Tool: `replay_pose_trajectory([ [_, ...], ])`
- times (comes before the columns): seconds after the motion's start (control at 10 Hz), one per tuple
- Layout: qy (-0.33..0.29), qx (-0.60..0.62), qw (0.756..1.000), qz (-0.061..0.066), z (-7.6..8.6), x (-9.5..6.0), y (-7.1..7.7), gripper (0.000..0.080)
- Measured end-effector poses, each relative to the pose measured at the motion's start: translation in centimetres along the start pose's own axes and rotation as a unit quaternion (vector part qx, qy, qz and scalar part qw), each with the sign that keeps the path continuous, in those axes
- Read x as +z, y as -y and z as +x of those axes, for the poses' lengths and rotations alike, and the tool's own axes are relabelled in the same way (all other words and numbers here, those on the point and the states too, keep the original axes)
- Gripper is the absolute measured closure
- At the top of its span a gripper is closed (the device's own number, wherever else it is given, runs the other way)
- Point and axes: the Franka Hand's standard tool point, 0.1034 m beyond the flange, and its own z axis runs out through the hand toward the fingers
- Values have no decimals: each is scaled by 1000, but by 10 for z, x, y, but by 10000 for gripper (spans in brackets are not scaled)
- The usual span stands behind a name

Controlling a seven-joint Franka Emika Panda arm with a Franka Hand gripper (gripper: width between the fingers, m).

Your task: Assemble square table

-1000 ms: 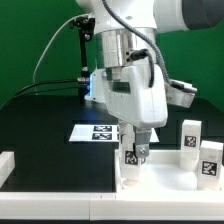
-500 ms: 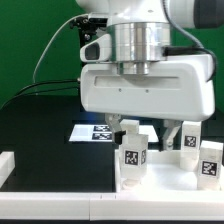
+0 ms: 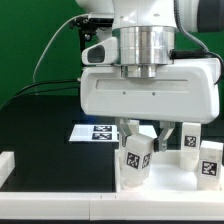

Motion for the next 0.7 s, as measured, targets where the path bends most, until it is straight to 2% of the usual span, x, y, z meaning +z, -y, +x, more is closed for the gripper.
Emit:
replay_pose_trajectory([
  [0.3,-2,179,984,-2,10,0,-9,509],
  [0.5,12,348,938,8,8,1,-9,509],
  [0.7,32,495,868,25,5,3,-5,509],
])
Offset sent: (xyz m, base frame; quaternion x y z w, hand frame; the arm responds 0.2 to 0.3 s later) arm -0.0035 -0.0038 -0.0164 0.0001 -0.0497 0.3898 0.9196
